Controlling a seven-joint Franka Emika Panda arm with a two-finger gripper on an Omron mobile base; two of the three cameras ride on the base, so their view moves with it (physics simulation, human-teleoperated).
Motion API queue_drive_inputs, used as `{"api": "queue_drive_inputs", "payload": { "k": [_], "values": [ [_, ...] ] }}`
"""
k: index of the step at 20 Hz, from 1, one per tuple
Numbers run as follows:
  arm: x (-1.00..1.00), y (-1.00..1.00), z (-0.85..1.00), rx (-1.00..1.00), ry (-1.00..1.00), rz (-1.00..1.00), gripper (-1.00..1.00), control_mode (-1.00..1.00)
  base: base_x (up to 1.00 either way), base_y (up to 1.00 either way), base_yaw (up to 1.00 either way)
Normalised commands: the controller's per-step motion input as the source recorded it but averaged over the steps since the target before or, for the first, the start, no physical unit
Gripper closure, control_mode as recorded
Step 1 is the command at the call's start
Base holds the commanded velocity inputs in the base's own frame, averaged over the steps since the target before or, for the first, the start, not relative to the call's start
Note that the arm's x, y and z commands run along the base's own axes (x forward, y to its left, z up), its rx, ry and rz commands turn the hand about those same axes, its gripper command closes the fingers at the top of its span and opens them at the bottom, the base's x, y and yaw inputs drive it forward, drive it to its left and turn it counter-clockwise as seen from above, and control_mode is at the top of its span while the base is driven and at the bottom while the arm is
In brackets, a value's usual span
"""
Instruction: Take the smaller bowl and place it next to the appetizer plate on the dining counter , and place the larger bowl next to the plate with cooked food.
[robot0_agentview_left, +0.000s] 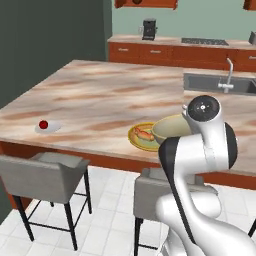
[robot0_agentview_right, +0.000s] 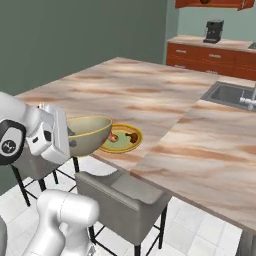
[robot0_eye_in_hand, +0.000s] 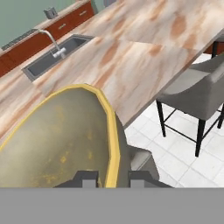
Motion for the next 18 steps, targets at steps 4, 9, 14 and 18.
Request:
{"api": "queue_drive_inputs", "payload": {
  "k": [4, 9, 14, 18],
  "values": [
    [0.00, 0.00, 0.00, 0.00, 0.00, 0.00, 1.00, 1.00, 0.51, 0.46, -0.34],
    [0.00, 0.00, 0.00, 0.00, 0.00, 0.00, 1.00, 1.00, 0.38, 0.31, -0.43],
    [0.00, 0.00, 0.00, 0.00, 0.00, 0.00, 1.00, 1.00, 0.31, 0.22, -0.40],
    [0.00, 0.00, 0.00, 0.00, 0.00, 0.00, 1.00, 1.00, 0.24, 0.11, -0.31]
  ]
}}
